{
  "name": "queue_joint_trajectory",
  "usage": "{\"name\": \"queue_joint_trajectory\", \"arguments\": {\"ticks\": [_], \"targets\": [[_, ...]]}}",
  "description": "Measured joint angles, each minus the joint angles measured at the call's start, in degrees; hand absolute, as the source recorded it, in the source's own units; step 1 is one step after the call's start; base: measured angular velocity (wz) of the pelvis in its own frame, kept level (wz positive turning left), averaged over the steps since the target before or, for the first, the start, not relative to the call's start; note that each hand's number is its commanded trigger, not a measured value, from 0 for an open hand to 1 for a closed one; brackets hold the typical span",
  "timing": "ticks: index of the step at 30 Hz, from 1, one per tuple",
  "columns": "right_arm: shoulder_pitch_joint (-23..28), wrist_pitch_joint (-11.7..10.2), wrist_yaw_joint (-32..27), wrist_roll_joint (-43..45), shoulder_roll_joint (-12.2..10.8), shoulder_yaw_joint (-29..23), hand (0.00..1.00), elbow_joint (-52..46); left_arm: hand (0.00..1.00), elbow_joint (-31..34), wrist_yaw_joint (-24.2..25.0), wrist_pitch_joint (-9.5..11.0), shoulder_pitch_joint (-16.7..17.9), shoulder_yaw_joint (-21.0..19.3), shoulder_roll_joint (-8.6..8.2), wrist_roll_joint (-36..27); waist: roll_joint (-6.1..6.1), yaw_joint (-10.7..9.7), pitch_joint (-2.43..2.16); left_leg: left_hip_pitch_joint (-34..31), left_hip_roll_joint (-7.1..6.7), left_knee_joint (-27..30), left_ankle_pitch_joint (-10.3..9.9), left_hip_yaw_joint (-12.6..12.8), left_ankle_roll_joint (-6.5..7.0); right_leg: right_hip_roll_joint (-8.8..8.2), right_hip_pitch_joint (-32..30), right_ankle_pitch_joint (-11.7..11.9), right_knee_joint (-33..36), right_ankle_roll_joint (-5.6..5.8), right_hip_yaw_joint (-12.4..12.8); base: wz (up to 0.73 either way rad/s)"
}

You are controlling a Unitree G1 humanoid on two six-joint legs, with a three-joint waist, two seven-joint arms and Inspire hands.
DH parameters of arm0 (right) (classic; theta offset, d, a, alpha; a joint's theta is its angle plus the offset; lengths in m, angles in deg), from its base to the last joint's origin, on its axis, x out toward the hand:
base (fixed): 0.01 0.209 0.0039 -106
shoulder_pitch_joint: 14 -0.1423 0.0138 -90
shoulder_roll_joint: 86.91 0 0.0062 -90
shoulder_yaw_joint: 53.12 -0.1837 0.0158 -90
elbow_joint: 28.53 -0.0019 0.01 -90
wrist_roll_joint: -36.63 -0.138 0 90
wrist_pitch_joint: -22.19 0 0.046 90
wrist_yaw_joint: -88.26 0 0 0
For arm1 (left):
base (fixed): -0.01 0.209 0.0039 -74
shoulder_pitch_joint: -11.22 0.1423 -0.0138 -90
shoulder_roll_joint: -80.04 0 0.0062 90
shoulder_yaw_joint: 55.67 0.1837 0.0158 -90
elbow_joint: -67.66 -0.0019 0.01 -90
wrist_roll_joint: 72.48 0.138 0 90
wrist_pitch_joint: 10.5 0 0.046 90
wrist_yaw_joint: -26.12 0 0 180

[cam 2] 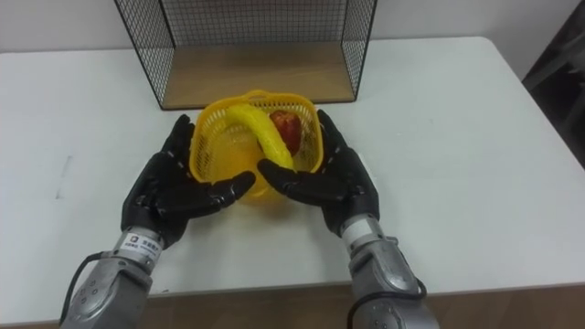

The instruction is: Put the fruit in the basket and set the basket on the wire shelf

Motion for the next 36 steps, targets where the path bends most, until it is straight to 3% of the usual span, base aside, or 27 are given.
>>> {"name": "queue_joint_trajectory", "arguments": {"ticks": [20,23,24,25,26,27,28,29,30,31,36], "targets": [[-2.3,-0.6,0.0,0.4,0.0,0.0,0.0,-1.3,0.0,4.2,0.3,0.0,-0.8,-1.4,-0.1,2.1,0.05,0.0,-0.49,1.6,0.3,-0.2,0.0,-0.6,-0.01,0.3,0.5,0.0,0.4,0.0,0.0,-0.02],[-2.3,-0.6,0.0,1.7,0.0,-0.1,0.0,-1.3,0.0,4.2,0.3,0.1,-0.9,-1.4,-0.11,2.3,0.23,0.0,-0.42,3.1,1.24,-0.9,0.0,-4.5,-0.04,1.03,-0.8,0.0,4.5,0.0,-0.8,-0.11],[-2.2,-0.7,0.1,2.1,0.1,-0.2,0.0,-1.4,0.0,4.2,0.3,0.4,-0.9,-1.3,-0.02,2.5,0.75,0.0,-0.19,3.8,2.24,-1.1,0.0,-8.5,-0.09,1.93,-2.6,-1.2,7.0,-0.14,-1.3,-0.49],[-2.5,-0.7,0.0,2.5,-0.3,0.0,0.0,-2.2,0.0,4.3,0.2,1.5,-0.9,-1.7,0.31,2.5,0.85,0.9,-0.26,3.6,2.9,-1.0,-0.1,-11.3,-0.41,3.26,-4.8,0.2,1.4,-1.98,0.6,-0.67],[-2.5,-0.7,-0.2,2.4,-0.6,0.5,0.0,-3.2,0.0,4.4,0.1,2.1,-0.9,-2.2,0.3,2.5,0.28,1.2,-0.49,3.2,2.94,-0.7,-0.5,-11.6,-0.98,3.36,-5.8,4.4,-1.8,-2.38,0.6,-0.52],[-2.0,-1.6,-0.5,2.3,-0.8,1.2,0.0,-4.3,0.0,4.2,0.0,2.2,-0.9,-2.6,-0.1,2.1,1.13,0.1,-0.42,2.8,4.0,-0.3,-1.3,-10.9,-3.49,3.79,-5.5,6.4,-0.8,-3.19,-1.0,-0.1],[-2.1,-2.0,-0.5,2.1,-0.5,1.2,0.0,-4.4,0.0,4.2,0.2,2.2,-1.1,-2.5,0.12,1.8,1.09,-0.6,-0.39,2.7,4.26,-0.4,-1.5,-9.1,-4.37,3.76,-5.2,6.5,-0.8,-3.26,-1.4,0.25],[-2.1,-2.5,-0.9,2.0,-0.2,0.9,0.0,-4.3,0.0,4.2,0.6,2.2,-1.5,-2.2,0.09,1.6,0.81,-1.3,-0.32,2.2,4.8,-0.5,-1.6,-4.6,-5.09,3.72,-4.5,6.5,-0.8,-3.25,-0.5,0.52],[-2.3,-3.5,-1.5,2.0,-0.3,0.7,0.0,-4.3,0.0,4.2,0.9,2.2,-2.4,-1.3,0.17,1.5,-0.1,-2.1,0.04,-0.4,4.68,-1.4,-0.9,-2.2,-4.85,3.1,-4.1,6.2,-0.8,-2.81,1.9,0.68],[-2.1,-3.6,-1.8,2.0,-0.6,0.2,0.0,-4.1,0.0,4.6,1.0,2.2,-2.4,-0.2,0.08,2.0,-1.3,-1.9,-0.04,-2.3,4.61,-1.2,2.2,0.1,-2.94,2.38,-4.0,5.7,-0.4,-2.14,3.6,0.54],[-1.0,-3.1,-0.8,2.0,-0.4,-0.1,0.0,-5.5,0.0,4.7,1.1,2.5,-2.1,-0.6,0.18,1.4,-0.91,0.4,-0.26,-1.6,3.78,1.0,2.0,1.0,-2.71,1.84,-3.3,5.2,0.3,-1.17,1.2,0.08]]}}
